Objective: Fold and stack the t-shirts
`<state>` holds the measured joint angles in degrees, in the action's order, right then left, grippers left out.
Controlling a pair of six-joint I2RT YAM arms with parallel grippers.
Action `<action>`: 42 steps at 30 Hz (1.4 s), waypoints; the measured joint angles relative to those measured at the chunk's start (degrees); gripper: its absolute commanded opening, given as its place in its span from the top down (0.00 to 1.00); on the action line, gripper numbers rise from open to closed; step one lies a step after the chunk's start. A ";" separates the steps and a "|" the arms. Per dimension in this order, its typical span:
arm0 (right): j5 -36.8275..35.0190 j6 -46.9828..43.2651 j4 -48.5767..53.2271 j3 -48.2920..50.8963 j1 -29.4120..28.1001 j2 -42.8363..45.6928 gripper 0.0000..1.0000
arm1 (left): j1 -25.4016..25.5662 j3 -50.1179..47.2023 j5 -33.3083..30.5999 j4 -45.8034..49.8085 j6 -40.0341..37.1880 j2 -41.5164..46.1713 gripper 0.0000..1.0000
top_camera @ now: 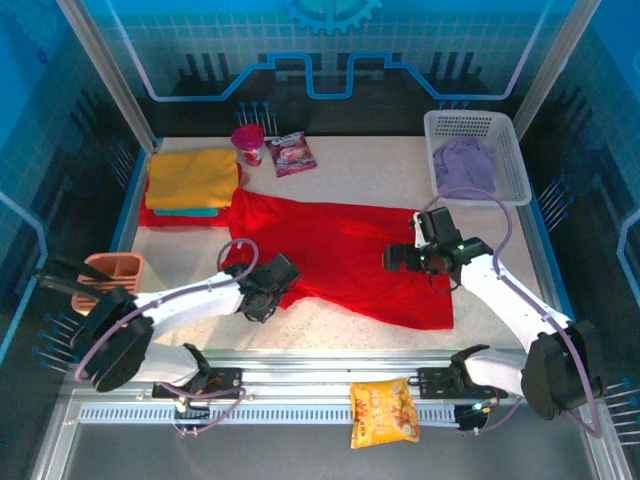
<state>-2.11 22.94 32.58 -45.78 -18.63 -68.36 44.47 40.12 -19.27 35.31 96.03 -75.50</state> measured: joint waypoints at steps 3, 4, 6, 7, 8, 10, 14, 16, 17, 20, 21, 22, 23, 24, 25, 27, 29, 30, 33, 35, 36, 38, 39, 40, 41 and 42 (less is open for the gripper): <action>0.26 0.02 0.00 0.57 0.44 0.00 0.00 | 1.25 0.55 0.46 5.25 0.00 5.14 1.00; 0.63 0.04 -0.07 0.85 0.55 0.00 0.00 | 1.79 0.63 0.72 7.17 0.00 6.60 1.00; 1.03 0.20 -0.13 1.36 0.72 0.00 0.00 | 3.10 0.94 1.09 10.69 0.02 8.26 1.00; 1.14 0.24 -0.26 1.64 0.76 0.00 0.00 | 4.00 1.33 1.29 12.59 0.04 8.61 1.00; 1.31 0.42 -0.28 1.81 0.76 0.00 0.00 | 4.79 1.81 1.55 14.23 0.04 8.70 1.00; 1.73 0.61 -0.39 1.90 0.76 -0.15 0.00 | 6.01 2.86 2.10 16.85 0.02 8.72 1.00; 2.58 0.66 -0.70 1.88 0.81 -0.85 0.00 | 6.71 6.73 1.70 20.81 -1.25 8.63 1.00; 2.75 0.63 -0.70 1.88 0.81 -1.22 0.00 | 6.27 10.47 0.85 22.75 -3.23 7.52 1.00; 2.78 0.63 -0.68 1.88 0.81 -1.33 0.00 | 5.97 12.09 0.59 23.21 -4.55 6.64 1.00; 2.78 0.61 -0.59 1.86 0.81 -1.42 0.00 | 4.52 16.79 0.04 23.19 -9.53 2.80 0.94; 2.75 0.61 -0.57 1.86 0.81 -1.42 0.00 | 3.91 18.14 0.00 22.86 -11.45 1.09 0.91; 2.67 0.61 -0.37 1.86 0.81 -1.42 0.00 | 3.37 19.30 0.02 22.71 -13.42 -0.57 0.89; 2.51 0.61 -0.09 1.84 0.83 -1.42 0.00 | 2.73 20.44 0.13 22.49 -15.45 -2.40 0.85; 2.49 0.63 0.20 1.84 0.90 -1.42 0.00 | 2.05 21.46 0.20 22.05 -17.68 -4.28 0.78; 2.29 0.63 0.59 1.84 1.05 -1.42 0.00 | 1.25 22.64 0.48 21.70 -19.87 -6.38 0.68; 1.62 0.70 1.60 1.79 1.51 -1.42 0.00 | -0.68 25.40 1.11 21.05 -25.05 -10.75 0.50; 0.81 0.90 2.95 1.79 2.38 -1.42 0.00 | -2.71 28.20 2.16 20.59 -30.36 -14.73 0.39; 0.52 1.07 3.69 1.79 3.06 -1.42 0.00 | -3.61 29.66 2.67 20.46 -33.29 -16.61 0.37; 0.07 1.95 6.01 1.86 6.01 -1.16 0.00 | -5.62 32.11 4.59 20.48 -41.31 -19.32 0.38; -0.07 3.32 7.54 1.99 7.98 -0.31 0.00 | -6.03 31.89 5.64 20.92 -45.68 -18.84 0.40; 0.02 4.35 8.15 2.12 8.98 0.39 0.00 | -6.38 30.93 6.43 20.70 -47.58 -17.88 0.41; 0.63 6.01 8.79 2.80 11.17 2.03 0.00 | -7.23 27.47 8.17 20.46 -49.81 -14.60 0.41; 0.66 6.73 9.14 3.17 12.22 2.75 0.00 | -8.15 24.81 9.11 20.37 -50.18 -12.11 0.41; 0.70 7.41 9.51 3.58 13.29 3.30 0.00 | -9.40 21.88 9.94 20.50 -50.29 -9.22 0.39; 0.85 7.96 9.77 3.98 14.25 3.58 0.00 | -10.54 19.34 10.56 20.74 -49.99 -6.64 0.36; 1.14 8.57 9.90 4.55 15.50 3.76 0.00 | -11.82 16.26 11.26 20.98 -49.37 -3.41 0.33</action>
<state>-0.97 31.51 42.48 -41.23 -3.14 -64.60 32.64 56.38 -8.01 56.29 46.65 -78.91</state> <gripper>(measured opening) 0.996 0.622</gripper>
